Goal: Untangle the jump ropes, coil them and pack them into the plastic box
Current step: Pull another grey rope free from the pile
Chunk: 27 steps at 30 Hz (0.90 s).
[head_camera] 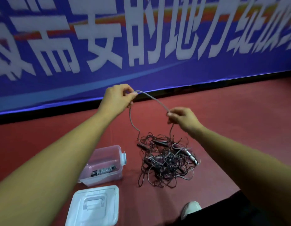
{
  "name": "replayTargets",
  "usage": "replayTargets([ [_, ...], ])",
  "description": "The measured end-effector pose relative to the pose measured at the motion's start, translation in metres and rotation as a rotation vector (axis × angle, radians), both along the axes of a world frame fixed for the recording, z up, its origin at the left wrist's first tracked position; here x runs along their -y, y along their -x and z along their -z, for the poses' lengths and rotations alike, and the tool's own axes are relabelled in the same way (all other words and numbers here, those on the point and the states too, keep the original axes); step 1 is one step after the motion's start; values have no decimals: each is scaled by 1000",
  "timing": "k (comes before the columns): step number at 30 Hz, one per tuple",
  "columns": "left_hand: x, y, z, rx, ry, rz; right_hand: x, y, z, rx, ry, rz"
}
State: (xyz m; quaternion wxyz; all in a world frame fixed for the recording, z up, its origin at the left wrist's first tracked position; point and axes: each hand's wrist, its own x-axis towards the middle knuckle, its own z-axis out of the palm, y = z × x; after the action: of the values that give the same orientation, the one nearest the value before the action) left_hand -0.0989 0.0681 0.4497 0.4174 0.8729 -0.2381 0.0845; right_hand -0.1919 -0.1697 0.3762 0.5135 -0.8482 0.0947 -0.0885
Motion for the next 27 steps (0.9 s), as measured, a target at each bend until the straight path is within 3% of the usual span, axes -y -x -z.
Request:
replayTargets([
  [3, -14, 2, 1, 10, -55, -88, -1, -1, -63, 170, -108, 83],
  [6, -21, 3, 17, -133, -53, -51, -14, 5, -125, 232, -91, 28],
  [9, -10, 14, 25, -308, 250, 70, -35, 10, -169, 229, -165, -37],
  [12, 9, 38, 19, -458, 591, 245, -60, 7, -200, 207, -374, -24],
  [13, 17, 47, 19, -507, 607, 329, -66, 6, -207, 190, -438, -14],
  [15, 30, 65, 24, -580, 434, 507, -77, 4, -218, 169, -549, -8],
  [18, 40, 76, 40, -515, 117, 599, -83, 1, -228, 201, -628, 22],
  [20, 38, 75, 47, -471, 87, 516, -76, -6, -225, 245, -590, 94],
  [23, 24, 70, 47, -573, 329, 366, -54, -15, -198, 247, -527, 129],
  [27, 4, 59, 17, -556, 588, 262, -44, -8, -136, -9, -551, 33],
])
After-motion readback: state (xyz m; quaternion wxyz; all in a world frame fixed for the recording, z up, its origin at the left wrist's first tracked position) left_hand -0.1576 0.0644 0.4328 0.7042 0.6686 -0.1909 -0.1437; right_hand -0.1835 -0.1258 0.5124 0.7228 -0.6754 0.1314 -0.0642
